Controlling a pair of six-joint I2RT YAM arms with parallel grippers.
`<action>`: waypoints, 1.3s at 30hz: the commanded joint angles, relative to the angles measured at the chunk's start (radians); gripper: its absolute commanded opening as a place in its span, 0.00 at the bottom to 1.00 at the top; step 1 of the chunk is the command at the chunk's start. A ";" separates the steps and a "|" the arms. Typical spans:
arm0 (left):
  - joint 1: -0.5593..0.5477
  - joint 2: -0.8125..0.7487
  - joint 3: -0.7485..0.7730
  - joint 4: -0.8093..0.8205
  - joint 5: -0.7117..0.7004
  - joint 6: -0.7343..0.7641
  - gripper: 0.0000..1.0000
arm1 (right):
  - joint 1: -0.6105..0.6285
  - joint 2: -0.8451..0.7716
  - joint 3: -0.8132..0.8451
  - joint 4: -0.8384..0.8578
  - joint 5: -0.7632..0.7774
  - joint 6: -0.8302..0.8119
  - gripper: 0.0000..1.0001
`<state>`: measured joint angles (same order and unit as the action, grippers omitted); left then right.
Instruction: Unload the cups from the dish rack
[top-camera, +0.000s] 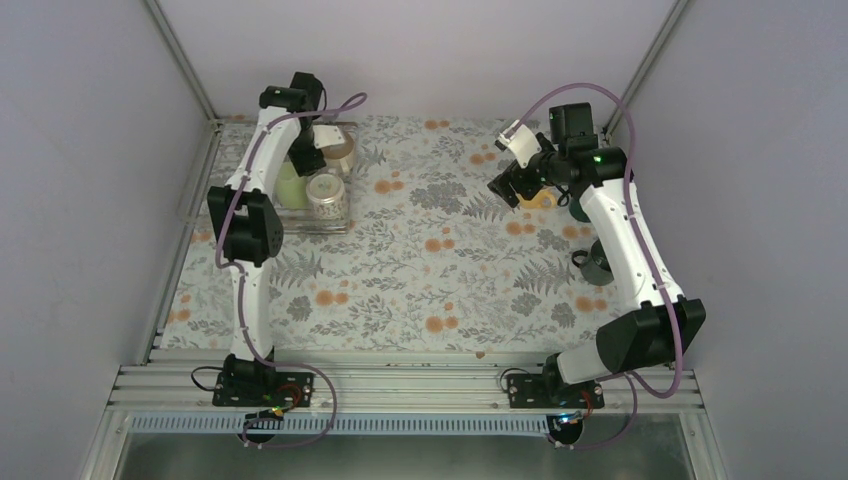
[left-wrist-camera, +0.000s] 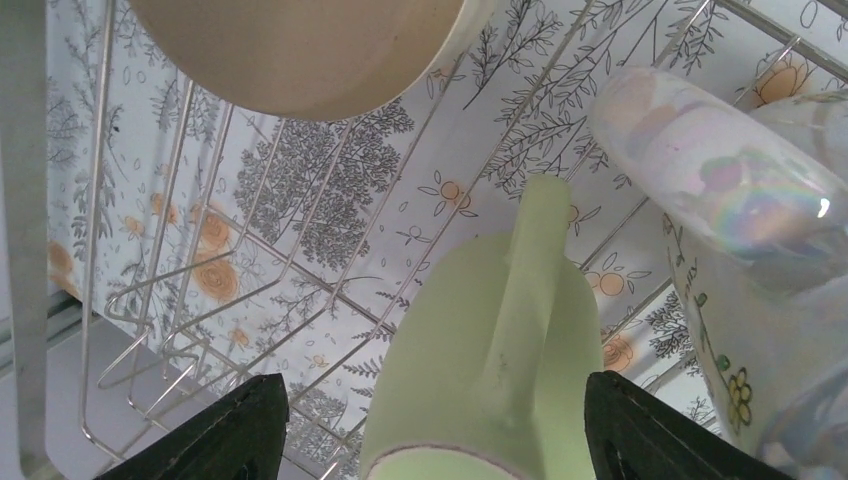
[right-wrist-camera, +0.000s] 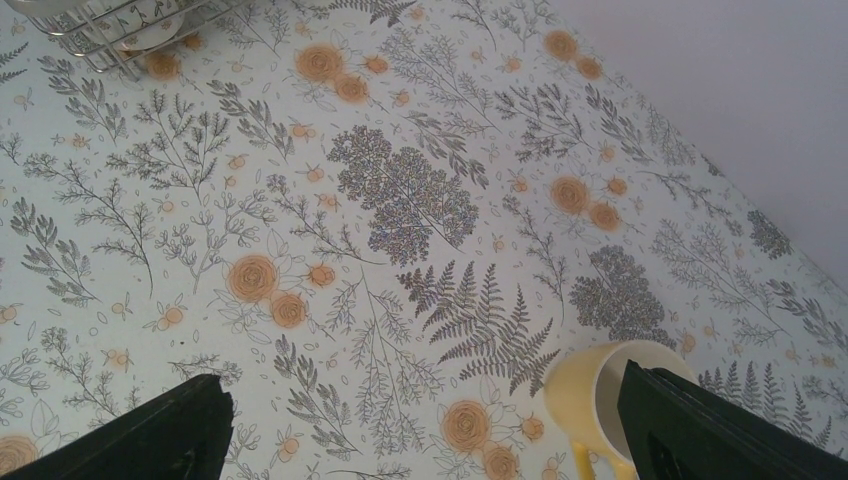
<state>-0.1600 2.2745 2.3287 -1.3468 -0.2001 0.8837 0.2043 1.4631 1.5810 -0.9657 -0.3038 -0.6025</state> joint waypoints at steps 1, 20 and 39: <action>0.000 0.012 -0.002 -0.011 0.025 0.064 0.74 | 0.011 -0.017 -0.002 0.002 -0.006 -0.011 0.99; 0.016 0.033 -0.035 -0.010 0.075 0.183 0.54 | 0.011 -0.004 -0.022 0.016 -0.009 -0.012 0.98; 0.018 0.096 -0.047 -0.011 0.037 0.232 0.41 | 0.012 -0.013 -0.064 0.036 0.003 -0.024 0.98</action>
<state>-0.1440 2.3524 2.2765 -1.3346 -0.1497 1.0908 0.2043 1.4631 1.5311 -0.9565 -0.3012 -0.6170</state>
